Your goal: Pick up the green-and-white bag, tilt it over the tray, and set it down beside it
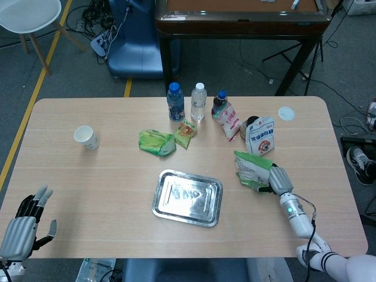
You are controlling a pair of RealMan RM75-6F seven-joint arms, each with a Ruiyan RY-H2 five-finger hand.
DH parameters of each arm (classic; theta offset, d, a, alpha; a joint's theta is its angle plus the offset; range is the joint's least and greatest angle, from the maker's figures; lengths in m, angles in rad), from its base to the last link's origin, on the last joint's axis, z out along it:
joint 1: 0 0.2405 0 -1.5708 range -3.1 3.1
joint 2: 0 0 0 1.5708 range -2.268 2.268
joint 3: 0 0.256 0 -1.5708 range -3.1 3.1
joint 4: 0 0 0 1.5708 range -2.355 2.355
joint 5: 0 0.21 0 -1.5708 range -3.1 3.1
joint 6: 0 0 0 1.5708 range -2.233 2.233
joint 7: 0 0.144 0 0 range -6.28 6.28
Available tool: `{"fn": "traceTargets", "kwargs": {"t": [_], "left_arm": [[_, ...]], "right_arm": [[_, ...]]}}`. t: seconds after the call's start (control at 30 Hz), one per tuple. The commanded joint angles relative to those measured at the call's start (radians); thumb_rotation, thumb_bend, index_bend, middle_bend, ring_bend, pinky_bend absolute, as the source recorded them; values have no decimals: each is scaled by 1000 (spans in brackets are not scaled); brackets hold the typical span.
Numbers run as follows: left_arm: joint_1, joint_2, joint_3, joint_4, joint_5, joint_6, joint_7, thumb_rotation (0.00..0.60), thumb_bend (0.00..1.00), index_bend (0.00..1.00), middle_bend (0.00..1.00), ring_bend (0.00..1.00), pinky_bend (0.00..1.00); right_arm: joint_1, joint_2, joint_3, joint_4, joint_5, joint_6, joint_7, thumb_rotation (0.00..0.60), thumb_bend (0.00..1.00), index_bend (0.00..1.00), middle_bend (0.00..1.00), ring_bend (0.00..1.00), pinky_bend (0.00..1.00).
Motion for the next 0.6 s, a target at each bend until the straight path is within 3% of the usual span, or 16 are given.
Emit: {"fn": "traceTargets", "kwargs": {"t": [0.03,0.3,0.6], "left_arm": [[-1,-1,0,-1,1,-1,2,600,475,14,0,58,23],[-3,-4,0,-2,-1,-5,6,600,475,14,0,58,23],[-11,-7,-5,4,-9,-16,6,600,475,14,0,58,23]], "right_arm": [[-8,-13,-4,21,-12,26,26,600,423,407,405,253,278],[-31,-37,-20,73,-49,111,88,600,593,522,489,346,437],[-46,-52,-39,89,-114,250,152,600,628,573,532,394,478]]}}
